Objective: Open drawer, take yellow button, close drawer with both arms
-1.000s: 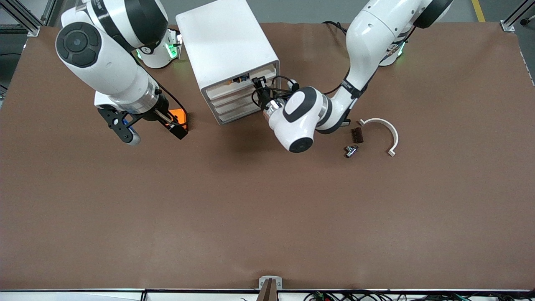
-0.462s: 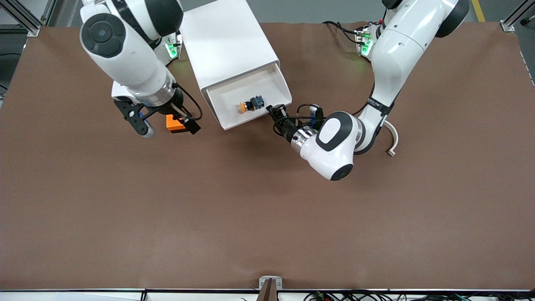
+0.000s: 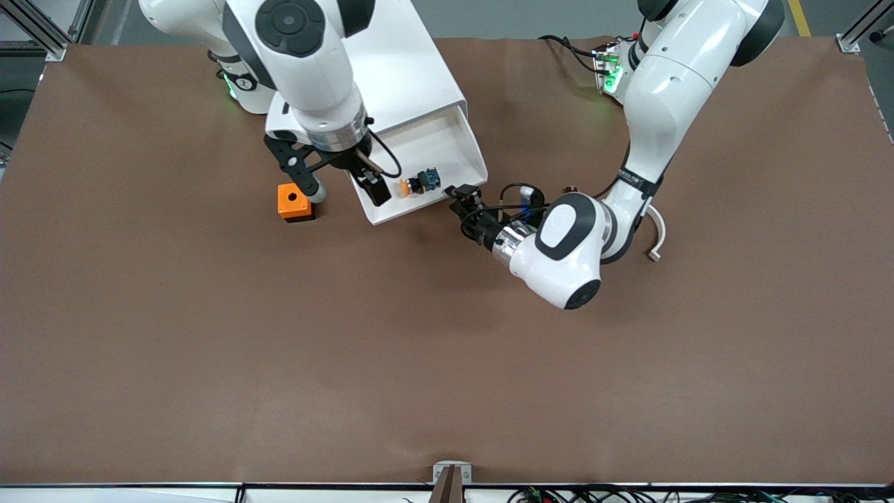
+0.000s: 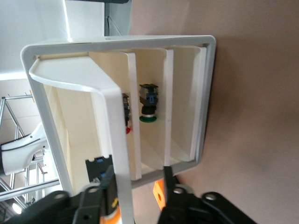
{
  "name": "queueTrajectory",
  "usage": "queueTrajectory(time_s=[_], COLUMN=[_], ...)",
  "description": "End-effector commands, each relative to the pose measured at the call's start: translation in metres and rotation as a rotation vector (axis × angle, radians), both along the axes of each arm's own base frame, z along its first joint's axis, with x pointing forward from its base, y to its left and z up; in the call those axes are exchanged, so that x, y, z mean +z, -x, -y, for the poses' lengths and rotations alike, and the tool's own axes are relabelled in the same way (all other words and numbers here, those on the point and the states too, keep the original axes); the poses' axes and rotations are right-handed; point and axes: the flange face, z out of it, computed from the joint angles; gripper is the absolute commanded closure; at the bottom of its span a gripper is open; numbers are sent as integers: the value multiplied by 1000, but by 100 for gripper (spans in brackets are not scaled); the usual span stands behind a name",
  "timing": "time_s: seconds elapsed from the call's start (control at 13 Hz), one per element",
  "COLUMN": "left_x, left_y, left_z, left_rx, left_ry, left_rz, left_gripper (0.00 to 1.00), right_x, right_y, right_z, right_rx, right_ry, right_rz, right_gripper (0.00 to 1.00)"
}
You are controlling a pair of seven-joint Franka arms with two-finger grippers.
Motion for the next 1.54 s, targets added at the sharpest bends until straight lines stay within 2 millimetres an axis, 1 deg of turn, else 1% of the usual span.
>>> queueTrajectory(time_s=[0.0, 0.08, 0.15, 0.23, 0.31, 0.38, 0.46, 0.62, 0.77, 0.85, 0.92, 1.0, 1.08, 1.15, 1.23, 1.31, 1.38, 1.46], left_x=[20, 28, 32, 31, 31, 31, 36, 43, 57, 66, 70, 74, 79, 108, 123, 134, 144, 155], left_y=[-28, -36, -49, -60, -70, -78, -82, -84, -83, -81, -79, -76, -72, -66, -60, -50, -44, -43], left_z=[-20, -26, -43, -62, -80, -96, -107, -115, -121, -122, -120, -118, -118, -120, -124, -124, -119, -124], left_rx=[31, 36, 57, 63, 47, 19, -15, -126, -263, -331, -373, -423, -522, -637, -737, -849, -961, -1037], left_ry=[36, 43, 52, 77, 119, 142, 156, 203, 205, 223, 234, 255, 306, 348, 342, 347, 374, 406], left_rz=[34, 53, 77, 116, 184, 255, 321, 452, 574, 630, 661, 688, 733, 816, 850, 850, 887, 924], left_gripper=[0, 0, 0, 0, 0, 0, 0, 0, 0, 0, 0, 0, 0, 0, 0, 0, 0, 0], right_x=[-3, -7, -9, -13, -18, -23, -29, -46, -60, -64, -66, -69, -71, -73, -73, -73, -76, -78], right_y=[7, 11, 18, 22, 30, 38, 41, 49, 50, 50, 50, 54, 56, 55, 55, 56, 57, 60], right_z=[-12, -21, -31, -40, -53, -65, -73, -90, -97, -98, -98, -102, -105, -105, -105, -105, -105, -107], right_rx=[-29, -39, -53, -70, -81, -96, -115, -132, -152, -159, -167, -171, -174, -183, -183, -183, -179, -172], right_ry=[6, 6, -1, -3, -2, -3, -2, 2, 12, 16, 19, 19, 17, 20, 22, 24, 31, 35], right_rz=[12, 12, 13, 14, 16, 18, 19, 18, 5, -1, -2, -12, -17, -19, -20, -21, -27, -29], right_gripper=[0, 0, 0, 0, 0, 0, 0, 0, 0, 0, 0, 0, 0, 0, 0, 0, 0, 0])
